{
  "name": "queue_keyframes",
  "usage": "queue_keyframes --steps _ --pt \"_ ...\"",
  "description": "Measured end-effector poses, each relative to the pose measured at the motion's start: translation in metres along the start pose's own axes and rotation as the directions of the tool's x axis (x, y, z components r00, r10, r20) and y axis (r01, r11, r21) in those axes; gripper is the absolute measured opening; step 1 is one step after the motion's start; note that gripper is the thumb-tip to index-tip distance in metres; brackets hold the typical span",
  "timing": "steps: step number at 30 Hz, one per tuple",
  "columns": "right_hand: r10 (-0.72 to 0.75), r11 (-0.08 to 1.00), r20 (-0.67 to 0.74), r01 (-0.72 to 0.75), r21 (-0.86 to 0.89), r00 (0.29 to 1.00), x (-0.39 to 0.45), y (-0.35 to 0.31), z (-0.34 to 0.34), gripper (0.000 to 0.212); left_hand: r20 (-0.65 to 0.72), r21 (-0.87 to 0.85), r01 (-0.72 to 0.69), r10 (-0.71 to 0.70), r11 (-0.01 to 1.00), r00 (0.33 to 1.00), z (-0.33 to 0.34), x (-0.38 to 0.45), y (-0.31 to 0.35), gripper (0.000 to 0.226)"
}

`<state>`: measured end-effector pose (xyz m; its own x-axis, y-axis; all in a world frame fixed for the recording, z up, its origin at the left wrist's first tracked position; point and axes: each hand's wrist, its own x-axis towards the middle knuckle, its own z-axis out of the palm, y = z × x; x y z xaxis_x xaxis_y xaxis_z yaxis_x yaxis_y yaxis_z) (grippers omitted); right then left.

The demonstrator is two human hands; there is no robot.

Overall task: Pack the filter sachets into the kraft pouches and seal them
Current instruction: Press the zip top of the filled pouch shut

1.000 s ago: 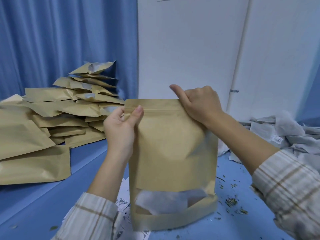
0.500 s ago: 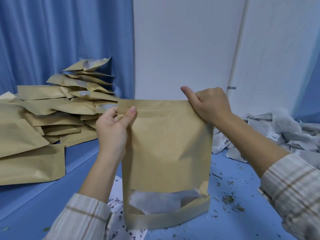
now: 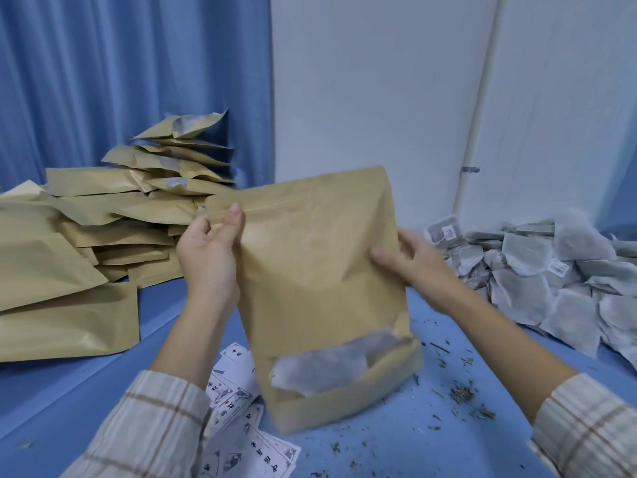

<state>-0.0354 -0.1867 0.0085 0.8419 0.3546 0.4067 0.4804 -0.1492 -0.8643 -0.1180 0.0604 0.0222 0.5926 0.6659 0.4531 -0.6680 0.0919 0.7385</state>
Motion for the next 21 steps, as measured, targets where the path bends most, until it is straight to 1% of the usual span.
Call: queue_keyframes --steps 1,2,3,4,5,6,7,8,9,10,11,12,13,14,16,17,19,21 --pt "0.049 0.999 0.102 -0.049 -0.002 0.994 -0.008 0.011 0.004 0.044 -0.040 -0.027 -0.006 0.005 1.000 0.999 -0.004 0.006 -0.004 0.031" --pt "0.102 0.995 0.171 -0.102 -0.010 0.980 -0.015 0.021 0.009 0.044 -0.060 -0.029 0.002 -0.004 1.000 0.998 -0.005 0.008 -0.003 0.044" --pt "0.132 0.991 0.204 -0.136 0.006 0.970 -0.020 0.030 0.014 0.043 -0.057 -0.013 -0.022 0.021 1.000 0.998 -0.007 0.011 -0.003 0.039" --pt "0.130 0.989 0.201 -0.140 0.036 0.971 -0.023 0.037 0.019 0.040 -0.050 0.039 -0.017 0.019 0.999 0.999 -0.009 0.012 -0.003 0.026" --pt "0.117 0.989 0.172 -0.130 0.069 0.978 -0.025 0.042 0.025 0.033 -0.008 0.079 0.005 -0.005 0.997 1.000 -0.012 0.012 -0.004 0.021" --pt "0.111 0.988 0.125 -0.124 0.093 0.986 -0.026 0.046 0.029 0.029 0.047 0.115 0.061 -0.067 0.992 0.997 -0.014 0.011 -0.004 0.018" --pt "0.123 0.983 0.062 -0.130 0.126 0.990 -0.025 0.049 0.033 0.030 0.130 0.155 0.113 -0.134 0.981 0.982 -0.020 0.010 -0.008 0.021" --pt "0.152 0.975 -0.008 -0.148 0.168 0.988 -0.023 0.052 0.037 0.037 0.228 0.232 0.166 -0.220 0.958 0.948 -0.028 0.007 -0.012 0.027" --pt "0.204 0.959 -0.076 -0.184 0.217 0.976 -0.022 0.055 0.041 0.044 0.330 0.357 0.200 -0.323 0.912 0.887 -0.038 0.001 -0.019 0.036" --pt "0.251 0.940 -0.117 -0.213 0.266 0.961 -0.020 0.057 0.045 0.046 0.391 0.503 0.221 -0.448 0.836 0.804 -0.048 -0.007 -0.025 0.042" --pt "0.288 0.916 -0.129 -0.234 0.326 0.949 -0.018 0.058 0.048 0.042 0.413 0.617 0.227 -0.555 0.754 0.722 -0.058 -0.015 -0.031 0.045" --pt "0.311 0.885 -0.116 -0.243 0.396 0.943 -0.017 0.058 0.053 0.030 0.402 0.674 0.239 -0.619 0.699 0.675 -0.066 -0.022 -0.035 0.046" --pt "0.318 0.855 -0.078 -0.250 0.455 0.945 -0.017 0.057 0.057 0.020 0.376 0.672 0.277 -0.640 0.686 0.670 -0.072 -0.026 -0.039 0.045" --pt "0.314 0.833 -0.028 -0.261 0.489 0.949 -0.018 0.055 0.060 0.015 0.336 0.640 0.334 -0.643 0.692 0.688 -0.077 -0.026 -0.039 0.043" --pt "0.288 0.795 0.107 -0.300 0.527 0.952 -0.021 0.052 0.065 0.020 0.272 0.577 0.413 -0.643 0.704 0.716 -0.083 -0.019 -0.036 0.042" --pt "0.279 0.772 0.160 -0.320 0.549 0.947 -0.022 0.052 0.068 0.023 0.270 0.566 0.424 -0.645 0.707 0.715 -0.086 -0.015 -0.033 0.042" --pt "0.278 0.709 0.198 -0.340 0.618 0.940 -0.024 0.052 0.077 0.027 0.270 0.570 0.424 -0.648 0.704 0.712 -0.090 -0.008 -0.026 0.037" --pt "0.304 0.655 0.163 -0.330 0.679 0.939 -0.024 0.050 0.089 0.028 0.246 0.555 0.455 -0.660 0.697 0.710 -0.097 -0.002 -0.020 0.033"
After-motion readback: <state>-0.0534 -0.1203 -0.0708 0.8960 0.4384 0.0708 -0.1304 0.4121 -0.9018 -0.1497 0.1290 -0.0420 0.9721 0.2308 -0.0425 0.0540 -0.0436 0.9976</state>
